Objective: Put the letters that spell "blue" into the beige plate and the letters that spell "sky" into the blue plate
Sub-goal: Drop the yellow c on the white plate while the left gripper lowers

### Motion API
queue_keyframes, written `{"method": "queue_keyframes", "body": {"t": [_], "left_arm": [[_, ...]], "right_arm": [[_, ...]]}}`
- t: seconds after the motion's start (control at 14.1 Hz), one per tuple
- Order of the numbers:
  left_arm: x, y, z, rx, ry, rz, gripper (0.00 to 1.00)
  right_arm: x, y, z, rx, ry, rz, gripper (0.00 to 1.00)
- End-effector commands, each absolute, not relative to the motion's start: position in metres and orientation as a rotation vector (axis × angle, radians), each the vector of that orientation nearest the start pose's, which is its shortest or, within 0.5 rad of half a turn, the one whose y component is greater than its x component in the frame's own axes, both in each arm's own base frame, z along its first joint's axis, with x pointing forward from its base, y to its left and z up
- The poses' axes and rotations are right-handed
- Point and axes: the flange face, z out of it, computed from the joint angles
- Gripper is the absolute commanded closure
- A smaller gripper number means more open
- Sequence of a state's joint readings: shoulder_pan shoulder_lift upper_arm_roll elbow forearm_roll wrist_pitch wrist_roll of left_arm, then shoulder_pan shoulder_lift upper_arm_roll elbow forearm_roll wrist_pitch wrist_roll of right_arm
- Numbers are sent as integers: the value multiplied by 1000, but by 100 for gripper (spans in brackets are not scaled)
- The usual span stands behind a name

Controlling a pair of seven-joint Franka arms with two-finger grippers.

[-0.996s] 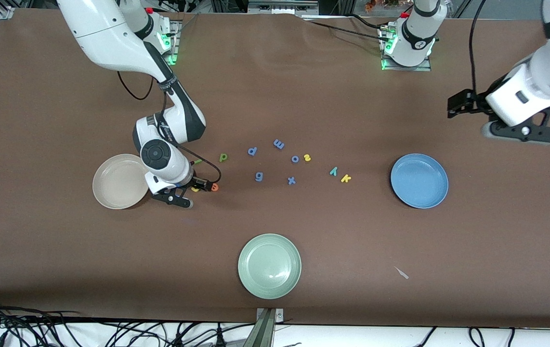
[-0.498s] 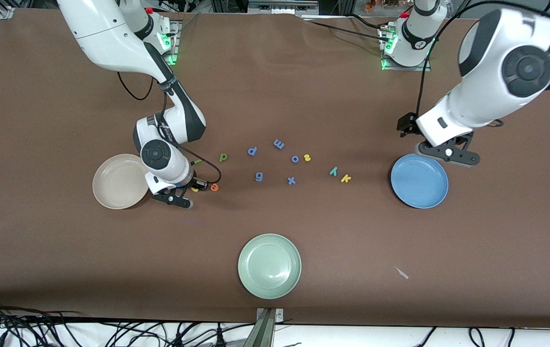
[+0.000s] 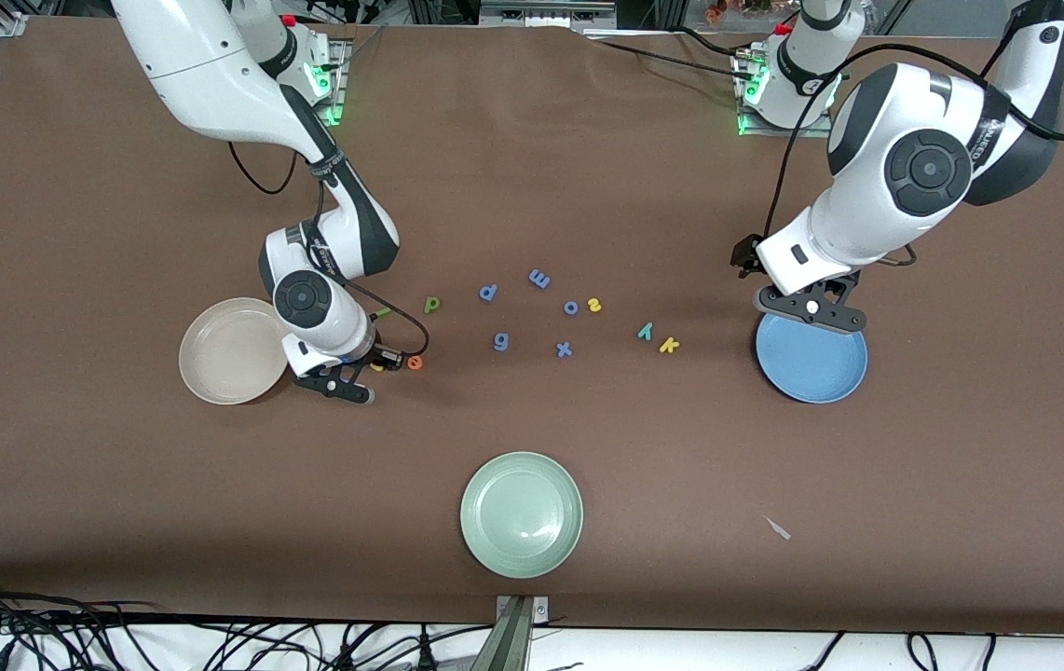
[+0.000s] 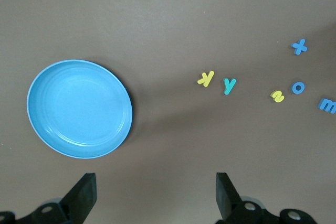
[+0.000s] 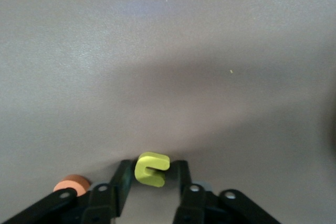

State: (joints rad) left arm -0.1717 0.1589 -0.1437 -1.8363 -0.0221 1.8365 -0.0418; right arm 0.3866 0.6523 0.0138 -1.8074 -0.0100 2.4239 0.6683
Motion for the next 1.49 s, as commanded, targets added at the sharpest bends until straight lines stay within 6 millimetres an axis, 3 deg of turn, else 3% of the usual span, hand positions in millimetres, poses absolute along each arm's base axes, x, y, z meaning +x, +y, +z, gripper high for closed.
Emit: {"method": "queue_keyframes", "body": {"t": [0.0, 0.21, 0.36, 0.57, 0.71, 0.85, 1.07, 1.21, 1.42], "left_arm": [[557, -177, 427, -3136, 387, 278, 0], [560, -202, 398, -3185, 389, 283, 0], [554, -215, 382, -3272, 291, 282, 0], [533, -252, 355, -3300, 209, 219, 0], [516, -279, 338, -3306, 146, 210, 0], [509, -299, 311, -3321, 119, 195, 0], [499, -339, 263, -3351, 51, 145, 0], [493, -359, 237, -3362, 25, 131, 0], [501, -370, 210, -3335, 15, 102, 0]], "right_arm": [[594, 252, 172, -3126, 431, 51, 72], [598, 254, 178, -3125, 417, 43, 77], [603, 256, 188, -3128, 419, 56, 78], [611, 251, 210, -3156, 402, 122, 79], [610, 238, 224, -3184, 285, 166, 79], [608, 206, 243, -3214, 160, 206, 79], [599, 139, 258, -3237, -7, 229, 79], [592, 105, 263, -3240, -79, 256, 79], [586, 52, 255, -3245, -169, 318, 79]]}}
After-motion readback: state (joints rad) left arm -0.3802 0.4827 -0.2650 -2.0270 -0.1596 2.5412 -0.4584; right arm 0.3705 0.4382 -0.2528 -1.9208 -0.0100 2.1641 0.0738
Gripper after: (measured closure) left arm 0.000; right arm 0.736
